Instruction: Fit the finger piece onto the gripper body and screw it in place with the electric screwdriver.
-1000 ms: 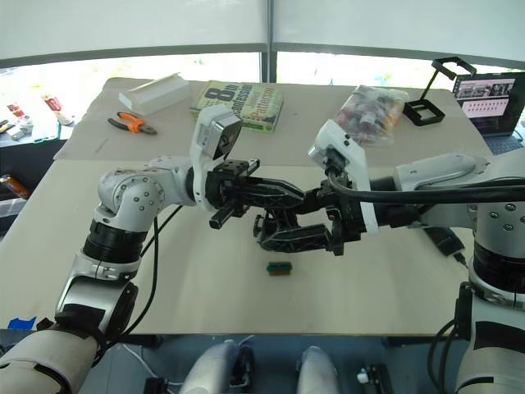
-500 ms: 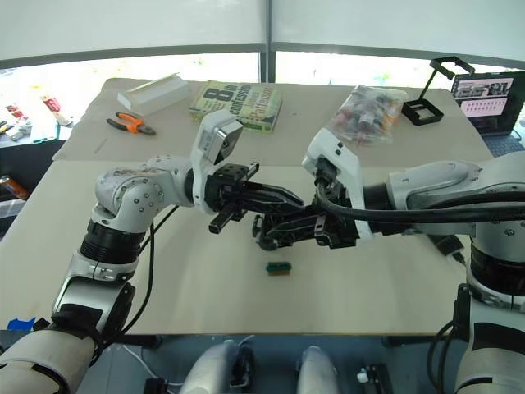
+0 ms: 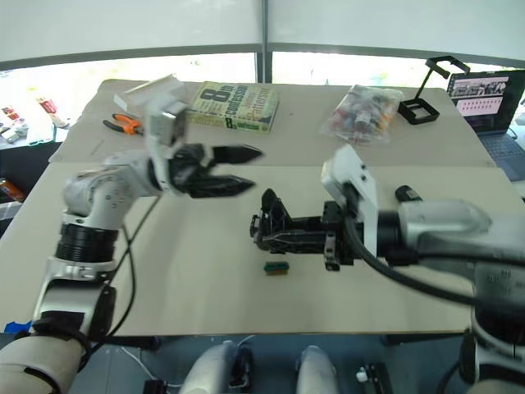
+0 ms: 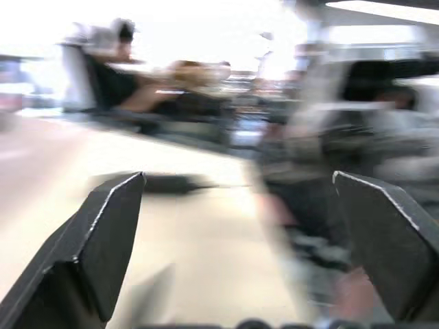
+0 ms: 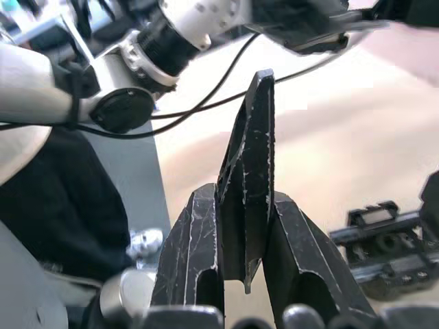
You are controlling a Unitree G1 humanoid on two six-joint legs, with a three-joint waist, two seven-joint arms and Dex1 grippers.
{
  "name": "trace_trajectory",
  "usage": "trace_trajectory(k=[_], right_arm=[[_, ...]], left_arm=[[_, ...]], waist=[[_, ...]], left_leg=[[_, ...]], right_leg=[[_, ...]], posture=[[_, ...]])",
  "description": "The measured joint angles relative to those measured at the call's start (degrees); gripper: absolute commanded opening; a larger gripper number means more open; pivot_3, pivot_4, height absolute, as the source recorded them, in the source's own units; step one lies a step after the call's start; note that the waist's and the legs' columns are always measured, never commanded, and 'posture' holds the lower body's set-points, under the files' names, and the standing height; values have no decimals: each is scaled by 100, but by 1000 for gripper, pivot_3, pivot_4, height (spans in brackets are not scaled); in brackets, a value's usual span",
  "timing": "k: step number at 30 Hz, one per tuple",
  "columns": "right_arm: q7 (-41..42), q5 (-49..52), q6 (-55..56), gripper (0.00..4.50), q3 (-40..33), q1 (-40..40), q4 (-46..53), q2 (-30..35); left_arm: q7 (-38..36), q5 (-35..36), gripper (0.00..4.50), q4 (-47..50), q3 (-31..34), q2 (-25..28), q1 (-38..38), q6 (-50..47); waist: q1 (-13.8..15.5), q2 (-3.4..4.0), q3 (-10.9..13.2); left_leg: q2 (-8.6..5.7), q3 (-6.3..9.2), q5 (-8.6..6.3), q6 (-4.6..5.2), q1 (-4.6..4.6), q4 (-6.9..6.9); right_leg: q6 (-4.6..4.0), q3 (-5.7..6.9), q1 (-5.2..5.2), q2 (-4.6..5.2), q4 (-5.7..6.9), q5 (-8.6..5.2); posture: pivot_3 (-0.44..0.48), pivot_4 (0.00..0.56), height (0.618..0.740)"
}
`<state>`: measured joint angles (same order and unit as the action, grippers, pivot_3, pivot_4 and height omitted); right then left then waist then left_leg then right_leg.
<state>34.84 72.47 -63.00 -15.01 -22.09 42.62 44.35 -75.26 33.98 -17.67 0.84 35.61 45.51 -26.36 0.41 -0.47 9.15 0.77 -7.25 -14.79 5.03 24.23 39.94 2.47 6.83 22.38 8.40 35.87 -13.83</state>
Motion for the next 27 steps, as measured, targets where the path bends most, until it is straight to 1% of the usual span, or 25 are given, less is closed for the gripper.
trace_trajectory(k=[2,4,7,9,13,16,18,21,27], right_arm=[[131,-547,554,387,12,458,80,-139],[342,-1223,1163,387,107,805,50,-232],[918,-1798,1908,387,309,1035,-65,-300],[1387,-2086,2390,387,545,1074,-231,-376],[2030,-2770,3352,387,873,1157,-873,-607],[2431,-3287,3959,387,1104,1244,-1320,-661],[2514,-3352,4121,387,1153,1248,-1407,-694],[2635,-3442,4277,387,1234,1225,-1506,-737],[2664,-3581,4404,387,1270,1069,-1745,-789]], left_arm=[[-179,-491,4500,-401,-30,136,-456,815],[-363,-873,4500,-730,-211,118,-961,1464],[-409,-1420,4500,-911,-488,-151,-1269,2355],[-349,-1624,4500,-906,-675,-537,-1270,2781],[-126,-1853,4500,-1121,-908,-1198,-1150,3051],[79,-2129,4500,-1591,-1053,-1469,-922,3188],[148,-2267,4500,-1837,-1083,-1560,-772,3273],[207,-2382,4500,-2179,-1121,-1833,-571,3406],[206,-2542,4500,-2586,-1133,-2117,-440,3645]], waist=[[19,0,0],[65,-5,3],[131,-17,7],[167,-18,7],[162,-20,5],[132,-20,6],[106,-20,6],[88,-20,6],[78,-21,6]], left_leg=[[-3,-5,-2,2,1,-1],[-6,-3,-4,6,16,11],[-6,9,-6,10,41,37],[-5,10,-8,13,41,47],[-5,12,-7,14,38,48],[-5,11,-6,14,39,47],[-4,11,-5,14,39,47],[-5,11,-6,16,39,48],[-4,15,-6,17,38,49]], right_leg=[[0,-2,1,3,-4,0],[4,2,7,6,-5,2],[6,5,21,6,-12,3],[6,3,19,6,-11,3],[3,2,23,4,0,4],[3,1,28,3,5,4],[3,3,26,3,10,4],[3,4,19,3,10,4],[3,5,21,4,6,4]], posture=[[0,150,740],[0,150,740],[0,150,740],[0,150,740],[0,150,740],[0,150,740],[0,150,740],[0,150,740],[0,150,740]])
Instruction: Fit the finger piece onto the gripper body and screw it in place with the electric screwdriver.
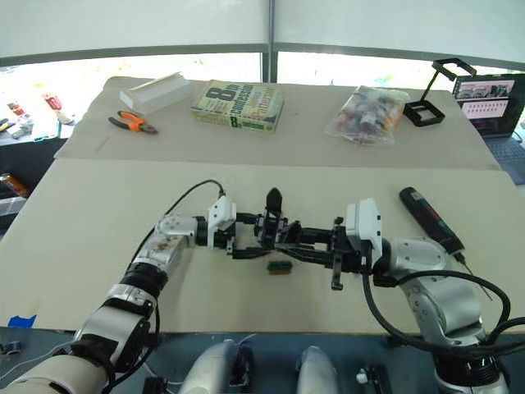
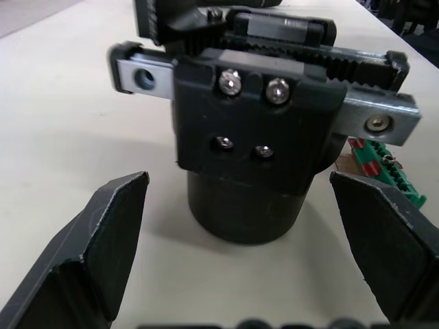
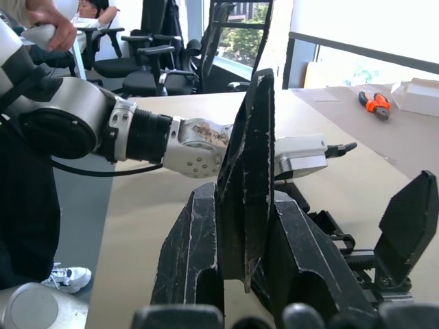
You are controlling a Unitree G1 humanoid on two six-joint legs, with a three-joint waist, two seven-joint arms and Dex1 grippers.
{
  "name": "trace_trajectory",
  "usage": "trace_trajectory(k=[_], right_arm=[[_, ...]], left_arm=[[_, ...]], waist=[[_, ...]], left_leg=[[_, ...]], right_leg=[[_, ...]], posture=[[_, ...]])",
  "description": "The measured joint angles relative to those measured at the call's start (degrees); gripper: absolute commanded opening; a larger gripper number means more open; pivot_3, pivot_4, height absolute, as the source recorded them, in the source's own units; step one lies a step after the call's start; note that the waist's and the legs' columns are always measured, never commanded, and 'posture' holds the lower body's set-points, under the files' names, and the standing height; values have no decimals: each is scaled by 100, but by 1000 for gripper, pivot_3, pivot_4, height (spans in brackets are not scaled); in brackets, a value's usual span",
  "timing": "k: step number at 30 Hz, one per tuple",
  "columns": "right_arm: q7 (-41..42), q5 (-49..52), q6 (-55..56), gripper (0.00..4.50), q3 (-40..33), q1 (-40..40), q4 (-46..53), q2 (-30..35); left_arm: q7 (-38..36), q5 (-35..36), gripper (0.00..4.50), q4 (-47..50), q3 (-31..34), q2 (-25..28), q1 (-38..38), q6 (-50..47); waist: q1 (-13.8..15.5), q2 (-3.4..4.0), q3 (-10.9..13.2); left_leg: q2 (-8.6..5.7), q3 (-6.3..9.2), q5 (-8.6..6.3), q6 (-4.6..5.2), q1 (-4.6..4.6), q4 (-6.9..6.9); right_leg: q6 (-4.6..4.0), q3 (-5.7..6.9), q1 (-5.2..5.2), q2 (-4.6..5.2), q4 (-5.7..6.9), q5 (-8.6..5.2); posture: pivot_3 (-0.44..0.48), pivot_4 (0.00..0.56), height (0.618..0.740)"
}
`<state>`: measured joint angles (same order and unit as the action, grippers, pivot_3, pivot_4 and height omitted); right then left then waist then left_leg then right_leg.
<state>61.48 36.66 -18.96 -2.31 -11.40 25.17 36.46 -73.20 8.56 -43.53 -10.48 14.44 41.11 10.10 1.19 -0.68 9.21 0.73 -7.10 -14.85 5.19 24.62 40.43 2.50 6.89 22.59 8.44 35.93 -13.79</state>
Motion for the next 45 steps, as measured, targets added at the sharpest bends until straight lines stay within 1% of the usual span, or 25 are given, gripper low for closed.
trace_trajectory(k=[5,8,9,10,11,15,24,28,37,45], right_arm=[[33,-66,74,387,56,-172,-127,-24],[45,-114,110,387,108,-233,-225,-50],[47,-158,110,387,145,-293,-267,-62],[47,-163,110,387,148,-331,-287,-73],[54,-173,111,387,168,-424,-350,-107],[79,-249,137,387,240,-692,-580,-177],[85,-713,148,387,790,-1328,-1338,-542],[78,-912,148,387,985,-1394,-1636,-676],[54,-1183,431,387,1023,-1463,-2439,-978],[262,-1312,480,387,1064,-1467,-2460,-868]], left_arm=[[31,-167,4500,-430,-17,-173,260,236],[60,-197,3637,-631,-7,-270,369,309],[21,-223,3099,-699,-21,-278,384,399],[10,-255,2809,-716,-27,-282,390,450],[2,-283,2380,-782,-28,-273,422,523],[2,-356,2381,-898,-37,-284,466,708],[78,-404,2381,-1144,38,-412,558,870],[102,-408,2381,-1234,49,-445,612,874],[64,-418,2381,-1272,55,-454,633,891],[77,-462,2381,-1283,55,-442,635,943]], waist=[[3,0,0],[-3,0,0],[-17,0,0],[-23,0,0],[-31,0,0],[-33,0,0],[-19,1,0],[-11,1,0],[-23,2,-1],[-25,3,-2]], left_leg=[[0,2,0,1,0,2],[0,1,-1,1,0,3],[0,1,-1,1,0,3],[0,1,0,1,0,3],[1,2,0,1,0,3],[0,3,-1,1,0,4],[0,6,-4,7,1,29],[0,7,-5,8,2,33],[0,6,-4,7,2,33],[0,8,-5,8,1,33]], right_leg=[[0,-1,0,2,-3,0],[-1,-1,1,2,-1,1],[-1,-1,1,2,0,1],[-1,-1,1,2,0,1],[-2,0,1,2,0,1],[-2,0,0,3,2,1],[-2,4,-5,5,8,1],[-1,5,-6,6,11,1],[-1,7,-7,6,16,1],[-1,7,-10,6,15,1]], posture=[[0,150,740],[0,150,740],[0,150,740],[0,150,740],[0,150,740],[0,150,740],[0,150,740],[0,150,740],[0,150,740],[0,150,740]])
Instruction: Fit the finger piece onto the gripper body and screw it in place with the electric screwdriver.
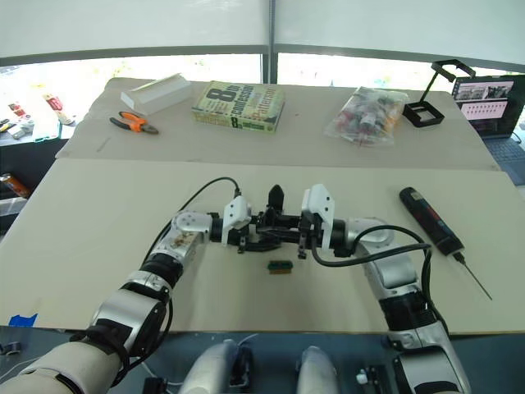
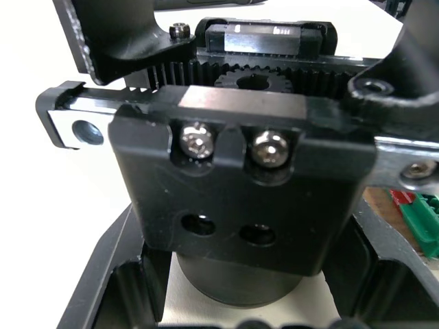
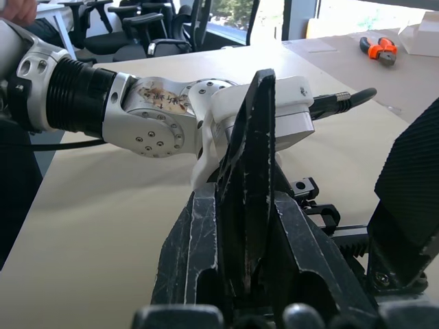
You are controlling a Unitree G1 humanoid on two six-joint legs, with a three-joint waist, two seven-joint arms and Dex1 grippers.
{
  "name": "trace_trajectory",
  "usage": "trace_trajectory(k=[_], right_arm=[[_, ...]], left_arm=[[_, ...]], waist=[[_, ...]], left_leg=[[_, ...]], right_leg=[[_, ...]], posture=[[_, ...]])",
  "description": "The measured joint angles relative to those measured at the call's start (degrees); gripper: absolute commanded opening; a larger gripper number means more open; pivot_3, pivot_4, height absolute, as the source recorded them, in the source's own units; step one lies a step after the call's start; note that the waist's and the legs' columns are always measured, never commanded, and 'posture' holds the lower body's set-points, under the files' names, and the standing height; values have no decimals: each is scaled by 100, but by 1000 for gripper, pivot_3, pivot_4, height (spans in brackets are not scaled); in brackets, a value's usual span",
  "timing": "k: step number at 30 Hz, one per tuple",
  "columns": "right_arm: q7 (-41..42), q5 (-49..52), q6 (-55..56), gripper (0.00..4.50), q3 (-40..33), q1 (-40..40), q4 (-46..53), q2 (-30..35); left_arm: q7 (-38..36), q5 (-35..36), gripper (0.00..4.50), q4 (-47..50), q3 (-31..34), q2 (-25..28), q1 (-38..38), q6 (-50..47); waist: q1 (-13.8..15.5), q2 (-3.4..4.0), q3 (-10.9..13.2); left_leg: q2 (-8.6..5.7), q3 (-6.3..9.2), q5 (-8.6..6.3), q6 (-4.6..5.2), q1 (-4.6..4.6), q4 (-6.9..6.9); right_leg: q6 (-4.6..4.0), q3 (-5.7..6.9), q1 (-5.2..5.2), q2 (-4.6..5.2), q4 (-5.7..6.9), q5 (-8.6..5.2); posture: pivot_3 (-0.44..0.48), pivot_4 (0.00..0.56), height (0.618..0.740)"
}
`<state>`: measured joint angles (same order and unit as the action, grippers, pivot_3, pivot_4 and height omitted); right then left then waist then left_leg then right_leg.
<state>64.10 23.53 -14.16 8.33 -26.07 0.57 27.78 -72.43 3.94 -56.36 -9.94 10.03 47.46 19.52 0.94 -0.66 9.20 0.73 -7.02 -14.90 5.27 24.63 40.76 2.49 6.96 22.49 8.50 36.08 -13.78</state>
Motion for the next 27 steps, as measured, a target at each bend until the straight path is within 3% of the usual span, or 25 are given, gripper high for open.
trace_trajectory(k=[27], right_arm=[[-35,-140,-801,387,265,-486,13,178]], left_arm=[[62,-38,2381,-50,34,-19,-18,40]], waist=[[-32,2,-3]], left_leg=[[4,5,-1,-2,-26,0]], right_leg=[[-1,-2,-18,3,-1,0]], posture=[[0,150,740]])
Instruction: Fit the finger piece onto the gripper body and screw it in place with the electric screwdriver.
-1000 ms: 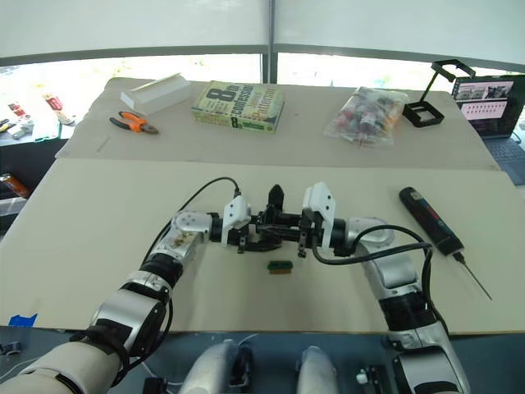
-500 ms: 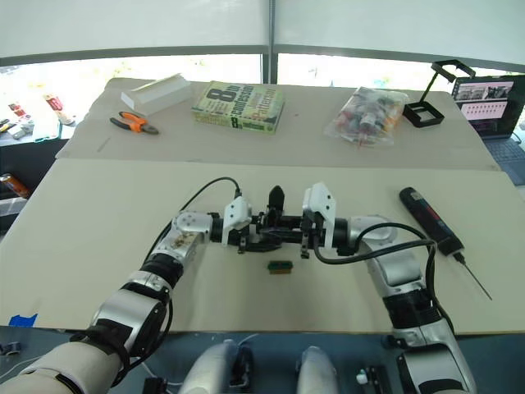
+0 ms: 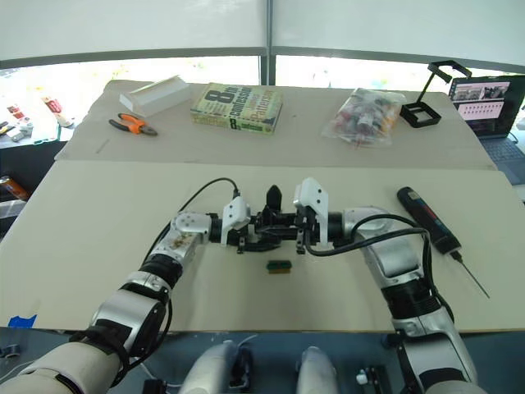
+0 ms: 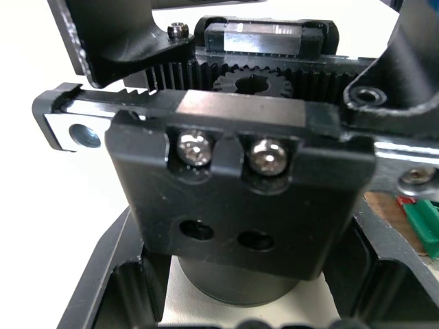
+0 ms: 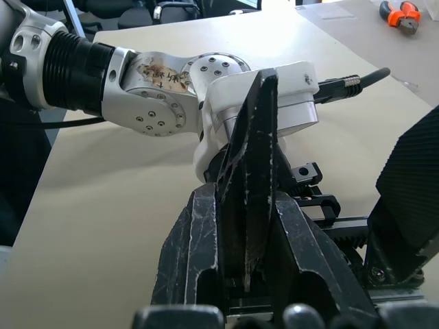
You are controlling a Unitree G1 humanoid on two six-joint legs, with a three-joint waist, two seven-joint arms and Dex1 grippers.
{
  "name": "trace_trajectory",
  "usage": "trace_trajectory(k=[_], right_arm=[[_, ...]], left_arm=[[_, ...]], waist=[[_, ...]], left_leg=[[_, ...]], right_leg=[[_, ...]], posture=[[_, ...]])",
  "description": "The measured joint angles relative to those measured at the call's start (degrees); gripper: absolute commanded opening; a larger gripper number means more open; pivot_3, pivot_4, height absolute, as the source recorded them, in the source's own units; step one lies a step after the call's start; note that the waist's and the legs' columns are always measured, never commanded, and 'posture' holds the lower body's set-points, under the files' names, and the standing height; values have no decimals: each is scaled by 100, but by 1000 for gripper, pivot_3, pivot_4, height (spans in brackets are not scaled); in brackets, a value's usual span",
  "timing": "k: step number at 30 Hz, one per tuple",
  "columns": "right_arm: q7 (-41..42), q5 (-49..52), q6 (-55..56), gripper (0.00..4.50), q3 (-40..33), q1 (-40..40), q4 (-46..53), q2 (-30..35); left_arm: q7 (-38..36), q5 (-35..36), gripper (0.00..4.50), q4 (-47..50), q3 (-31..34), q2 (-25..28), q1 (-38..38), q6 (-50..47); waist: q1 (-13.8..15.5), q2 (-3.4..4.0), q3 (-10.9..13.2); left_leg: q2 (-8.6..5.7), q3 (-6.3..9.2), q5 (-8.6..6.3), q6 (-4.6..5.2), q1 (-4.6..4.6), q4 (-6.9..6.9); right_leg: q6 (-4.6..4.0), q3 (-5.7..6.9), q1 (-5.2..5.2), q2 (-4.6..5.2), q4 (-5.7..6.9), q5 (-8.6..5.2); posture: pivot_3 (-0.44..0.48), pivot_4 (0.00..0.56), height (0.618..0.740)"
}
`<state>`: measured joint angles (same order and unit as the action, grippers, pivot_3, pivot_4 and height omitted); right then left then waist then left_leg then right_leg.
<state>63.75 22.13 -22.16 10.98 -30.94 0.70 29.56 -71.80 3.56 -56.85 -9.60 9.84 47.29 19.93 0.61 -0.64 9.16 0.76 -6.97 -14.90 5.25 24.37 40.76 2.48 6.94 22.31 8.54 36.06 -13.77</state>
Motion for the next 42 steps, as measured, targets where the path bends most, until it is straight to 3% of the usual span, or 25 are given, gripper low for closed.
trace_trajectory(k=[2,6,11,20,24,25,32,38,42], right_arm=[[4,54,-66,1469,-21,0,-5,0],[-16,64,-176,2799,-29,-6,12,4],[-25,352,-424,4483,-171,-449,782,60],[86,905,-390,4483,-805,311,1584,278],[106,1294,-171,4500,-1541,835,2044,541],[108,1346,-155,4500,-1752,1056,2149,636],[-230,1777,-147,4500,-3644,3172,2958,928],[-601,1871,252,4500,-5582,5241,3107,256],[-812,1847,673,4500,-6237,5931,2856,-220]], left_arm=[[-1,1,2381,0,5,-5,-1,0],[-17,5,2381,8,30,-8,-1,3],[-6,5,2381,-9,77,1,-1,-2],[140,4,2381,-59,170,-114,-3,4],[248,49,4344,-118,258,-174,-6,6],[252,60,4468,-127,270,-188,-7,7],[64,125,4468,135,294,-66,-161,-42],[-434,584,4468,1203,587,885,-903,-512],[-803,1050,4468,2138,823,1417,-1433,-1055]], waist=[[1,0,0],[7,2,0],[20,2,1],[46,2,1],[91,2,1],[103,1,1],[116,1,1],[15,5,-1],[11,7,1]], left_leg=[[0,0,0,0,1,0],[-2,0,-1,1,9,0],[-2,2,-1,2,15,0],[-5,4,-6,10,19,1],[-6,5,-10,17,19,2],[-6,5,-11,19,19,2],[-4,4,-11,18,23,-3],[2,3,-12,13,9,-10],[3,4,-22,0,-4,-16]], right_leg=[[0,0,1,1,0,0],[0,0,8,4,0,0],[0,2,15,4,0,0],[2,8,8,9,-6,1],[6,10,4,12,-11,3],[6,10,3,13,-14,4],[7,8,6,11,-20,4],[6,-5,3,5,-17,3],[7,-16,-1,9,-19,2]], posture=[[0,150,740],[0,150,740],[0,150,740],[0,150,740],[0,150,740],[0,150,740],[0,150,740],[0,150,740],[0,150,740]])
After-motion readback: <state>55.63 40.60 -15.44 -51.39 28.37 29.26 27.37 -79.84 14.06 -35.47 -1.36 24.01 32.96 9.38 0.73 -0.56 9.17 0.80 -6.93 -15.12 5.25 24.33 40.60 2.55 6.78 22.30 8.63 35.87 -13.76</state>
